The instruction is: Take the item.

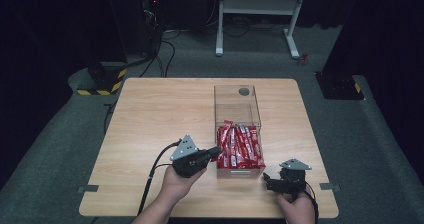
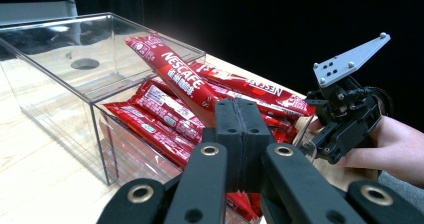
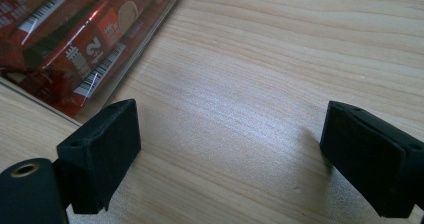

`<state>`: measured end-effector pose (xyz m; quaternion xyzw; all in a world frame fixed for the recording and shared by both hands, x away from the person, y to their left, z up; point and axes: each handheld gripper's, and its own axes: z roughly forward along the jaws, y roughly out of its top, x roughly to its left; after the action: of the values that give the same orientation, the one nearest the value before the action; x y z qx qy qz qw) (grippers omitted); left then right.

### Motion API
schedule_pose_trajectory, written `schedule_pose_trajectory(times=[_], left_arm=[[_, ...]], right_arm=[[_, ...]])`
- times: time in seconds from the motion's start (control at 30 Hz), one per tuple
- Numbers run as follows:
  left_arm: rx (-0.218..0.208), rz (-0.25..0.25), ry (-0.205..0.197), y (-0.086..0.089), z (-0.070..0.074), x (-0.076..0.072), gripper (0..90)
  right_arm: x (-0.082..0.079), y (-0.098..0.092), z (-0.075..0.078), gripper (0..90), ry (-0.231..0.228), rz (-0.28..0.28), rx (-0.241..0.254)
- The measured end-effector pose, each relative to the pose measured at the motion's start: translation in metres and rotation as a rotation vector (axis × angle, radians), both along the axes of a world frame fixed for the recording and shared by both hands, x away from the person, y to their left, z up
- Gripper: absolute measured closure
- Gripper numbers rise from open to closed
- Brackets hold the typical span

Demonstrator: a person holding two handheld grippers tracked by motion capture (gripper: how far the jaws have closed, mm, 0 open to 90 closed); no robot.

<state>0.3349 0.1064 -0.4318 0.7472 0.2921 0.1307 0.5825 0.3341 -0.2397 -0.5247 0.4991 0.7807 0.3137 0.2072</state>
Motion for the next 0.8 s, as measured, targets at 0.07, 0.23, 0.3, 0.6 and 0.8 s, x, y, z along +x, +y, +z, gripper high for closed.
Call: schedule_pose_trajectory(times=[0.07,0.23,0.3,0.6,0.8], left_arm=[[0.001,0.001,-0.002,0.001,0.000,0.000,89.8],[0.004,0.007,-0.007,0.005,0.001,0.001,89.8],[0.005,0.011,-0.008,0.006,0.002,0.002,89.8],[0.012,0.042,-0.011,0.018,0.002,0.006,89.8],[0.018,0.070,-0.007,0.028,0.001,0.010,89.8]], right_arm=[[0.000,0.000,0.000,9.0,0.000,0.000,0.000],[0.000,0.000,0.000,9.1,0.000,0.000,0.000],[0.000,0.000,0.000,9.1,0.000,0.000,0.000],[0.000,0.000,0.000,9.1,0.000,0.000,0.000],[0.000,0.000,0.000,9.1,0.000,0.000,0.000]])
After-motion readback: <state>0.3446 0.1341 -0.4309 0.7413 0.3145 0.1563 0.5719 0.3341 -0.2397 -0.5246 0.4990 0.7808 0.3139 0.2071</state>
